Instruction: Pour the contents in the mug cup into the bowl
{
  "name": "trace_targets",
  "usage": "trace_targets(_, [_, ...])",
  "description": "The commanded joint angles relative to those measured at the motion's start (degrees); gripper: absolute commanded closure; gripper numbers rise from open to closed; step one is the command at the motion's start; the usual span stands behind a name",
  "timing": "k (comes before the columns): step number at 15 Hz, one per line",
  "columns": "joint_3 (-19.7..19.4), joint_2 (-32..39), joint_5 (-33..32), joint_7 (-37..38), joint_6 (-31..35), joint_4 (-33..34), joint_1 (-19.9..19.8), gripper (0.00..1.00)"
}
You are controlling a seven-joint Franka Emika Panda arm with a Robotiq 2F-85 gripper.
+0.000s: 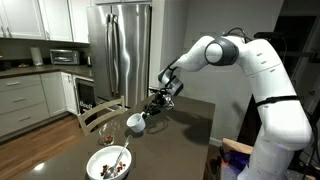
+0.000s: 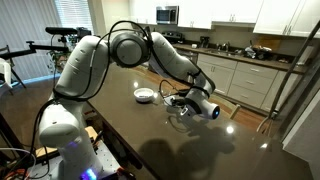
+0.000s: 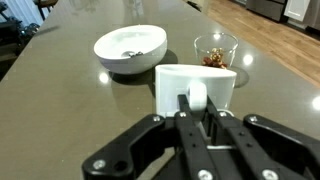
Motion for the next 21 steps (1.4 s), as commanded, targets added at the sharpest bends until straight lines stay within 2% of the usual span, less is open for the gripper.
trace_targets(1, [-0.6, -4.9, -1.7, -0.5, -3.1, -2.6, 0.5, 0.96])
trace_targets(10, [0.3, -10.8, -5.9, -1.5, -5.1, -3.8, 3.9, 0.96])
trace_targets(21, [2.4, -9.9, -6.6, -3.4, -8.6, 0.2, 5.8, 0.96])
